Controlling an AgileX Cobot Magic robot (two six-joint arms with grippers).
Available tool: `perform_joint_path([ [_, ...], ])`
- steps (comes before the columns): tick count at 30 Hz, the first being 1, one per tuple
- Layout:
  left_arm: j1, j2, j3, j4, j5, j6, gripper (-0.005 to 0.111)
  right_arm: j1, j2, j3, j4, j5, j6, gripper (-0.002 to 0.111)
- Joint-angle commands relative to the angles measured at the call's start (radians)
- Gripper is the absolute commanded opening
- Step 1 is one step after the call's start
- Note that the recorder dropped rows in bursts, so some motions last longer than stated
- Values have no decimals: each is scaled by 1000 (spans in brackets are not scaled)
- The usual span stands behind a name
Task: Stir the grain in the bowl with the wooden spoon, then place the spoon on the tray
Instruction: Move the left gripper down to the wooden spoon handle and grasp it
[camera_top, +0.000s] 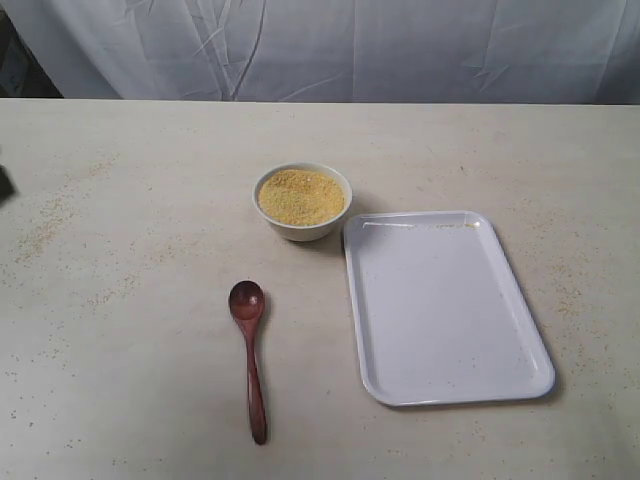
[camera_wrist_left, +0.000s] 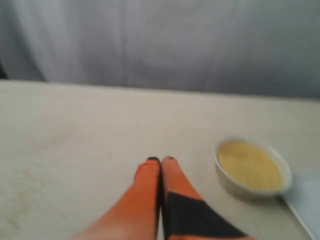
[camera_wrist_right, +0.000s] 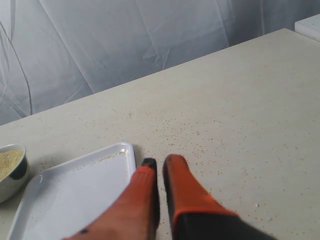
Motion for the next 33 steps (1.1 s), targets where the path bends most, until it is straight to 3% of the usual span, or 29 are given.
perform_joint_path([
  [1, -222, 292, -26, 262, 10, -209, 0, -5, -8, -1, -2, -9, -3, 9],
  [4, -346, 421, -52, 243, 140, -209, 0, -5, -8, -1, -2, -9, -3, 9],
  [7, -431, 512, -63, 235, 29, -209, 2, -5, -8, -1, -2, -9, -3, 9],
  [9, -488, 556, -73, 225, -37, -209, 9, -5, -8, -1, -2, -9, -3, 9],
  [12, -547, 617, -112, 155, 83, -209, 26, -5, -8, -1, -2, -9, -3, 9],
  [14, -564, 659, -137, 142, 147, -209, 38, -5, -8, -1, -2, -9, -3, 9],
  [19, -619, 744, -166, 178, 81, -207, 58, -5, -8, -1, -2, -9, -3, 9],
  [26, -647, 837, -233, 176, 225, -207, 61, -5, -8, -1, -2, -9, -3, 9],
  [33, -650, 906, -237, 215, 191, -202, 61, -5, -8, -1, 0, -9, -3, 9],
])
